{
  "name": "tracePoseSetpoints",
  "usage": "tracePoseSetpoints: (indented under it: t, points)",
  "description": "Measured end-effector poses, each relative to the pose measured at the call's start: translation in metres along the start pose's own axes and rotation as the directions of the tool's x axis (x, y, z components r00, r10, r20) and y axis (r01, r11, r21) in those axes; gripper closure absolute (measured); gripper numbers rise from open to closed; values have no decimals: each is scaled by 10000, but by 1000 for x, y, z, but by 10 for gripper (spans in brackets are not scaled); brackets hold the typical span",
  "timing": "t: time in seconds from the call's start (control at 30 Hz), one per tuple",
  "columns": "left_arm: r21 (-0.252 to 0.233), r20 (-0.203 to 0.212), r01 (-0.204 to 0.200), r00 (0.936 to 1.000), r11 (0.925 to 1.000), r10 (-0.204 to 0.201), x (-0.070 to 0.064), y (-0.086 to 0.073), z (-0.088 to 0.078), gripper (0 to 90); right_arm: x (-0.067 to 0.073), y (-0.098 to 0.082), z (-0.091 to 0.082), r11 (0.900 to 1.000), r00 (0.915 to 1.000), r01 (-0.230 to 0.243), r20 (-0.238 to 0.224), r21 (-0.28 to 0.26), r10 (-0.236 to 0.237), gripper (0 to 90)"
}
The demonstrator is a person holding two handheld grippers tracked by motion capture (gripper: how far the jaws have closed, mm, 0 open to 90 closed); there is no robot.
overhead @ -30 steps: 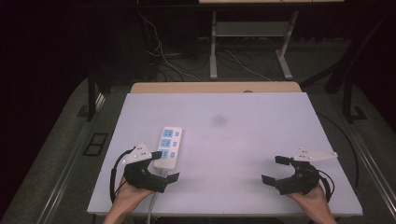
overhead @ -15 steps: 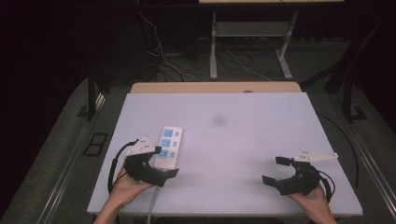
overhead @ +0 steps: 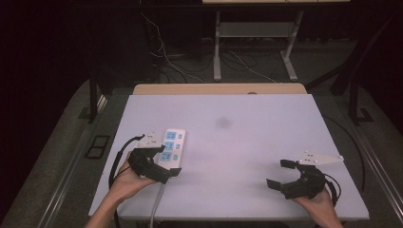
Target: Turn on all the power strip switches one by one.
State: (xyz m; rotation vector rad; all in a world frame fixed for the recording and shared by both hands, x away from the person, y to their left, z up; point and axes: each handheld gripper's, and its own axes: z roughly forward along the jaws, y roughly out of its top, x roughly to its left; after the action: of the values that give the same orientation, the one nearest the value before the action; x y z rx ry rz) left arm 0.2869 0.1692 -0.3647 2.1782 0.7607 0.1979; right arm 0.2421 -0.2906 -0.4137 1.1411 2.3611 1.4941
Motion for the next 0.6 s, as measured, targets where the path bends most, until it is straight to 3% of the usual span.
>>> tracePoseSetpoints:
  t: [0.6]
  points:
    - [523, 122, -113, 9999, 9986, 107, 20, 16, 7, 0, 0, 0, 0, 10000, 10000, 72, 12, 11, -72, 5]
